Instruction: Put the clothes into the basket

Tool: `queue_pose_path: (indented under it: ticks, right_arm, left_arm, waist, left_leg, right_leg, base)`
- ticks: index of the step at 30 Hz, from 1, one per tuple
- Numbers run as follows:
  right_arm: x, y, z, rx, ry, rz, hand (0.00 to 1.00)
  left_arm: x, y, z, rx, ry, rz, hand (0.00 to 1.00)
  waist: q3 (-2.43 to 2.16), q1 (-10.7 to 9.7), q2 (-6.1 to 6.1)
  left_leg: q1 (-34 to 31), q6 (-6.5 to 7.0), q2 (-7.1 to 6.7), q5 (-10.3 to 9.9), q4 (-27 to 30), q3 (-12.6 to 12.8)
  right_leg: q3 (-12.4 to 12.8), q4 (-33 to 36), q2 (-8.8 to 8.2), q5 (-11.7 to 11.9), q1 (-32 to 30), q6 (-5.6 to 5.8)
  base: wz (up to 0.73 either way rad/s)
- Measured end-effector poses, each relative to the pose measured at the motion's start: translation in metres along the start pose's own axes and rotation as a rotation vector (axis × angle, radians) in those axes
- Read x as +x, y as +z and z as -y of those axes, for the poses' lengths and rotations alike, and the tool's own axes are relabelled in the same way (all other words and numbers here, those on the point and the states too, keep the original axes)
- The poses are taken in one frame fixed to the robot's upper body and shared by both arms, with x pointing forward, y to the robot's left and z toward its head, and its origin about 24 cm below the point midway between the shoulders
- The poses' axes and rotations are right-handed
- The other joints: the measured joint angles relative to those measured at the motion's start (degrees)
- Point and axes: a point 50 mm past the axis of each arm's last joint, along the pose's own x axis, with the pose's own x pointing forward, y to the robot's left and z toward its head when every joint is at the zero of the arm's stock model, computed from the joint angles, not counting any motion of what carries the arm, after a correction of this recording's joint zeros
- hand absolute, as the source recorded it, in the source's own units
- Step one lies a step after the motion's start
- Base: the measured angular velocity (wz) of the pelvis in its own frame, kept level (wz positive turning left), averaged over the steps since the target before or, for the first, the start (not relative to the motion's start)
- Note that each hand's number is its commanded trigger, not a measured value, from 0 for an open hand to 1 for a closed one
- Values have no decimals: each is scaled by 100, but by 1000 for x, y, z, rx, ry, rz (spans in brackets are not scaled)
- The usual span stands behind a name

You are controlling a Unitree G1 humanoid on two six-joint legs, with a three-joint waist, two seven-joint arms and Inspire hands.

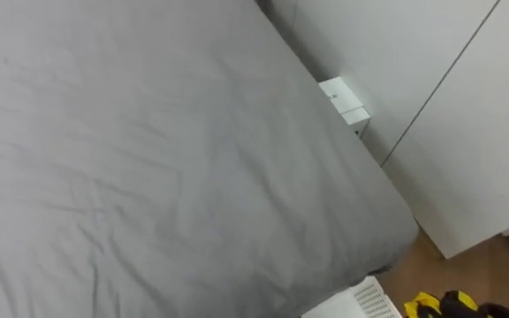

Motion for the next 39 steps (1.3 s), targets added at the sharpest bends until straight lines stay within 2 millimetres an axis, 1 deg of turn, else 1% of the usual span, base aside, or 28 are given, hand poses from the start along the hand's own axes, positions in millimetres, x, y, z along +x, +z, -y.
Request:
queue_pose_path:
  ticks: [2, 4, 5, 7, 8, 9, 10, 11, 13, 14, 15, 18, 19, 20, 22, 26, 29, 30, 31, 32, 34, 39]
  right_arm:
    - [2, 6, -4, 12, 1, 14, 100]
    - [5, 15, -8, 30, -7, 24, 100]
    - [6, 16, -9, 35, -8, 23, 100]
    - [10, 24, -11, 38, -19, 25, 100]
    - [11, 26, -11, 41, -23, 24, 100]
    - [13, 33, -11, 56, -34, 33, 100]
    - [15, 44, -15, 69, -46, 53, 100]
    - [16, 50, -17, 76, -49, 66, 100]
    - [18, 68, -20, 100, -62, 113, 100]
    - [19, 72, -21, 106, -65, 121, 100]
    - [19, 78, -23, 116, -72, 131, 100]
    - [21, 87, -29, 154, -71, 139, 100]
    - [22, 91, -28, 162, -81, 138, 100]
    - [22, 92, -27, 163, -86, 137, 100]
    - [24, 95, -28, 168, -101, 129, 100]
    - [26, 93, -22, 168, -140, 101, 100]
    - [26, 97, -22, 175, -143, 111, 100]
    - [26, 99, -23, 183, -142, 116, 85]
    - [26, 99, -22, 187, -145, 118, 38]
    - [26, 100, -22, 187, -146, 119, 0]
    - [27, 104, -19, 198, -154, 123, 0]
    - [27, 107, -16, 228, -161, 156, 0]
  left_arm:
    - [0, 0, 2, 15, -8, -4, 0]
    - [0, -1, 4, 33, -14, -9, 0]
    - [0, -1, 4, 38, -16, -10, 0]
    - [-1, 3, 7, 60, -23, 2, 0]
    - [-1, 6, 8, 63, -24, 8, 0]
    - [-1, 11, 9, 75, -27, 21, 0]
    - [-1, 15, 11, 90, -31, 26, 0]
    - [-1, 17, 12, 95, -33, 24, 0]
    - [0, 27, 15, 114, -33, 27, 0]
    - [0, 29, 15, 119, -32, 28, 0]
    - [0, 33, 16, 125, -32, 36, 0]
    - [-1, 40, 19, 111, -25, 52, 0]
    - [-1, 42, 21, 93, -33, 63, 0]
    - [-2, 44, 22, 85, -37, 68, 0]
    - [-2, 49, 23, 53, -44, 75, 0]
    - [-3, 55, 26, 28, -43, 102, 0]
    - [-4, 61, 28, 9, -40, 124, 0]
    - [-5, 61, 29, 1, -39, 130, 0]
    - [-5, 62, 30, -16, -46, 132, 0]
    - [-5, 62, 30, -18, -49, 133, 0]
    - [-5, 63, 32, -34, -57, 136, 0]
    - [-6, 64, 32, -37, -57, 155, 0]
  waist:
    - [3, -108, 59]
    - [7, -201, 137]
    - [8, -215, 154]
    - [8, -253, 284]
    - [9, -267, 324]
    - [22, -257, 401]
    - [29, -243, 464]
    - [37, -225, 505]
    - [46, -210, 659]
    - [36, -213, 691]
    - [40, -212, 742]
    - [50, -208, 794]
    - [66, -208, 846]
    - [64, -200, 864]
    - [67, -143, 877]
    - [74, -76, 896]
    - [76, -56, 917]
    - [81, -51, 933]
    - [84, -48, 962]
    - [83, -48, 981]
    - [84, -46, 1054]
    - [79, -42, 1089]
  left_leg:
    - [-122, 1, -8, 0, 20, 16]
    - [-273, 4, -14, 1, 53, 119]
    - [-306, 4, -13, 1, 57, 155]
    - [-580, 15, -16, -1, 125, 195]
    - [-677, 26, -19, 5, 149, 203]
    - [-834, 49, -41, 18, 191, 233]
    - [-962, 94, -76, 48, 194, 327]
    - [-1006, 99, -90, 51, 195, 359]
    - [-1220, 102, -123, 53, 280, 381]
    - [-1283, 102, -122, 53, 310, 391]
    - [-1378, 120, -118, 64, 330, 430]
    - [-1636, 146, -129, 85, 385, 500]
    - [-1750, 156, -133, 91, 408, 503]
    - [-1797, 164, -144, 104, 408, 505]
    - [-1923, 178, -211, 151, 408, 512]
    - [-2069, 187, -243, 155, 489, 506]
    - [-2214, 221, -273, 188, 504, 509]
    - [-2253, 227, -275, 198, 509, 507]
    - [-2269, 227, -269, 198, 517, 504]
    - [-2272, 227, -268, 198, 518, 503]
    - [-2278, 230, -273, 194, 503, 505]
    - [-2348, 236, -277, 200, 503, 486]
  right_leg:
    - [9, 17, -14, 15, -124, 10]
    - [74, 87, -16, 34, -321, 18]
    - [106, 94, -10, 40, -367, 21]
    - [149, 83, -12, 110, -591, 36]
    - [162, 90, -16, 123, -678, 42]
    - [216, 179, -22, 135, -890, 50]
    - [309, 313, -34, 133, -1102, 57]
    - [336, 363, -41, 134, -1188, 60]
    - [430, 480, -50, 141, -1471, 73]
    - [456, 490, -47, 146, -1531, 81]
    - [489, 512, -38, 157, -1640, 82]
    - [623, 684, -9, 158, -1979, 80]
    - [636, 702, -10, 174, -2092, 90]
    - [649, 724, -14, 178, -2158, 93]
    - [767, 898, -22, 173, -2394, 100]
    - [791, 1061, -49, 146, -2580, 110]
    - [811, 1112, -63, 145, -2747, 154]
    - [813, 1108, -62, 157, -2778, 169]
    - [780, 1097, -66, 171, -2780, 168]
    - [774, 1096, -69, 176, -2779, 164]
    - [763, 1096, -81, 203, -2784, 133]
    - [633, 1117, -140, 222, -2857, 102]
  base:
    - [-10]
    - [-16]
    - [-20]
    - [-15]
    - [-10]
    - [-23]
    - [-32]
    - [-39]
    - [-26]
    - [-14]
    - [-10]
    - [-8]
    - [-7]
    - [-7]
    - [-17]
    - [0]
    - [3]
    - [0]
    - [0]
    - [0]
    - [0]
    - [6]
